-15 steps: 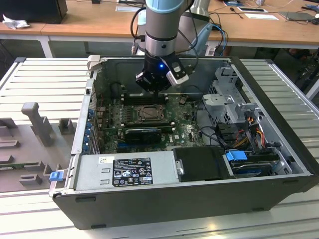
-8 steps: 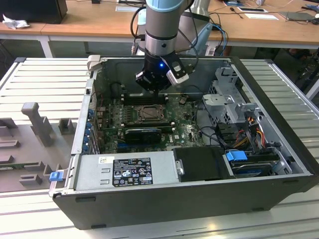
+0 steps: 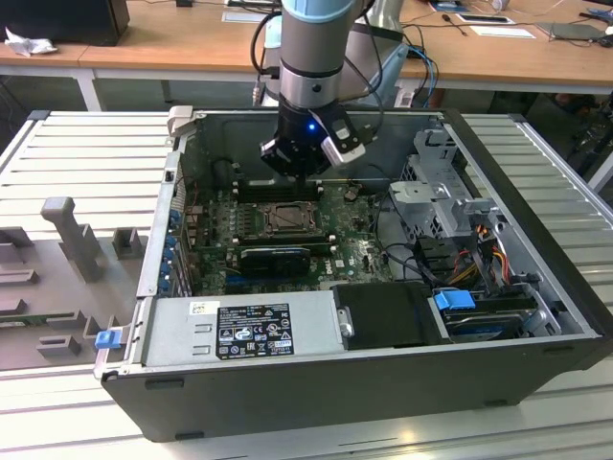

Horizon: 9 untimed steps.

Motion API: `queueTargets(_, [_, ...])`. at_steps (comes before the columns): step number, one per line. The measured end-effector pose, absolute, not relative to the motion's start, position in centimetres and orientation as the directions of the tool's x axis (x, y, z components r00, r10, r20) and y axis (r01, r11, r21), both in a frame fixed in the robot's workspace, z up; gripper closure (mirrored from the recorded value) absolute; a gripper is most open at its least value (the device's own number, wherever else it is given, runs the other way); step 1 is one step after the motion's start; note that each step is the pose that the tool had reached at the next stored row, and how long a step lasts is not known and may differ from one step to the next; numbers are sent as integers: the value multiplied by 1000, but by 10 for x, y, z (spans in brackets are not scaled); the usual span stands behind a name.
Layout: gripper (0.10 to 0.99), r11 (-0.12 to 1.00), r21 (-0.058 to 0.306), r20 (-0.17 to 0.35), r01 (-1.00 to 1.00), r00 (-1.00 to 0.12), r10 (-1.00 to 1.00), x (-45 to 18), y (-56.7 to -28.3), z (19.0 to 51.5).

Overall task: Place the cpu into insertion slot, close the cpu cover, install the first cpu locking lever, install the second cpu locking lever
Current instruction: 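Install the second cpu locking lever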

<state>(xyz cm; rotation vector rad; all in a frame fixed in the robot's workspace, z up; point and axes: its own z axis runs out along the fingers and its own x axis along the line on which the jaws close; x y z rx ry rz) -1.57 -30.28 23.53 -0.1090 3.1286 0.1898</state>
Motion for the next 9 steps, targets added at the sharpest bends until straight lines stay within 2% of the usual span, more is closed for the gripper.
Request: queueTargets(9, [980, 990, 121, -10, -70, -998, -69, -16, -318, 237])
